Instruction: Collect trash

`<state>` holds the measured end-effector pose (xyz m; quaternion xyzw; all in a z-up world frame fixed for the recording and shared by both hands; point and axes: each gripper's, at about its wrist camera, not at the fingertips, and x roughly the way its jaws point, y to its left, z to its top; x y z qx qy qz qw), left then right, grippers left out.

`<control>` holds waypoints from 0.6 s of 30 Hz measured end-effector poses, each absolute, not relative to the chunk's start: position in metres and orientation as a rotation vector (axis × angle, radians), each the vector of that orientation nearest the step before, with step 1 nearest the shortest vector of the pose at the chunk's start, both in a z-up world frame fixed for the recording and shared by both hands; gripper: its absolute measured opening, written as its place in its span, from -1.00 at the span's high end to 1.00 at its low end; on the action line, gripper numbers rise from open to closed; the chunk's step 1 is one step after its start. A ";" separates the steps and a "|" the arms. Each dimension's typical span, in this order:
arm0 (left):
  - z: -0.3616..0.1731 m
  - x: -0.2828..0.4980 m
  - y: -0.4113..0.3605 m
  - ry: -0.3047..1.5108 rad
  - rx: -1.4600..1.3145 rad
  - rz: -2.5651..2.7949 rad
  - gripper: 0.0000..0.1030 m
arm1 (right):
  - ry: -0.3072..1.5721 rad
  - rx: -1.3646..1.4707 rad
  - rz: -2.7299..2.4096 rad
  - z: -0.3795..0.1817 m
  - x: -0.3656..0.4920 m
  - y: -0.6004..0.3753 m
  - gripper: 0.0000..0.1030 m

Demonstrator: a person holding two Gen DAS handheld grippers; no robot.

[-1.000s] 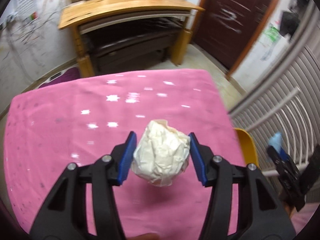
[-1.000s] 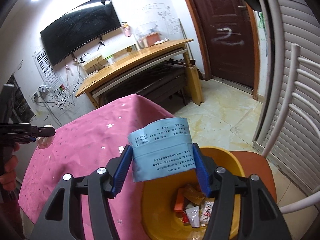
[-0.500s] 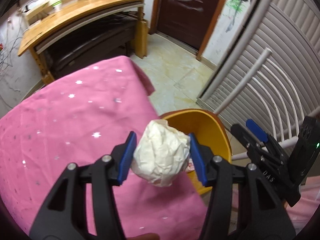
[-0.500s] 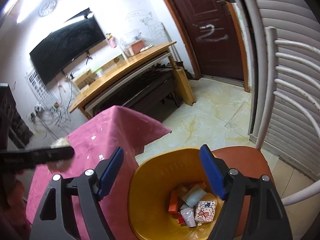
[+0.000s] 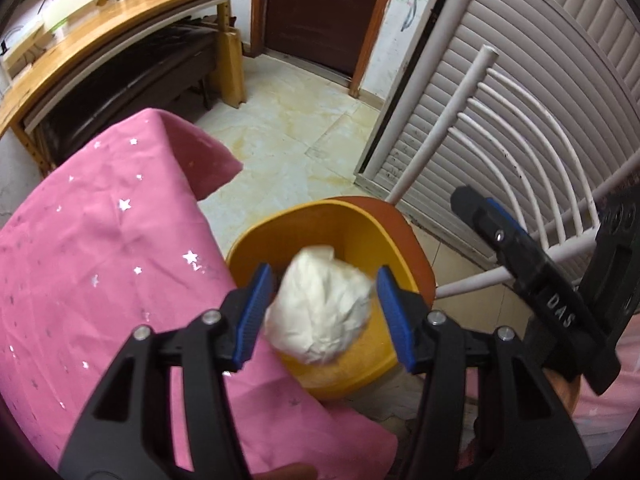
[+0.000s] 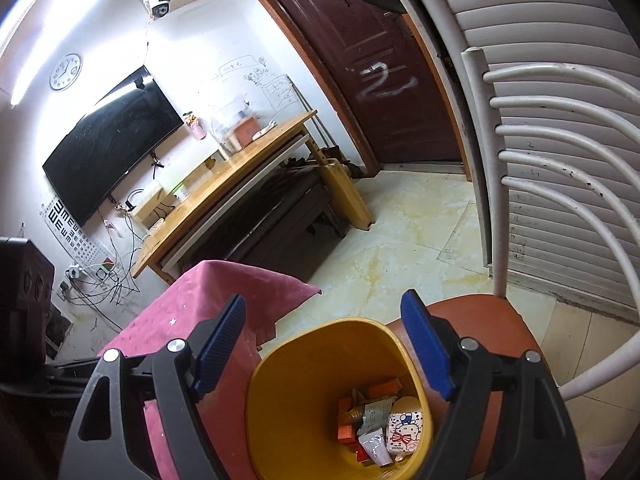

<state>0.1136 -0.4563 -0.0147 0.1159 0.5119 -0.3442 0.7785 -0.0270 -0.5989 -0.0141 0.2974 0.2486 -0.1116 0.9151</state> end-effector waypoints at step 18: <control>0.007 0.112 -0.346 0.838 0.167 -0.540 -0.85 | 0.525 0.478 -0.143 0.005 -0.006 -0.538 -0.62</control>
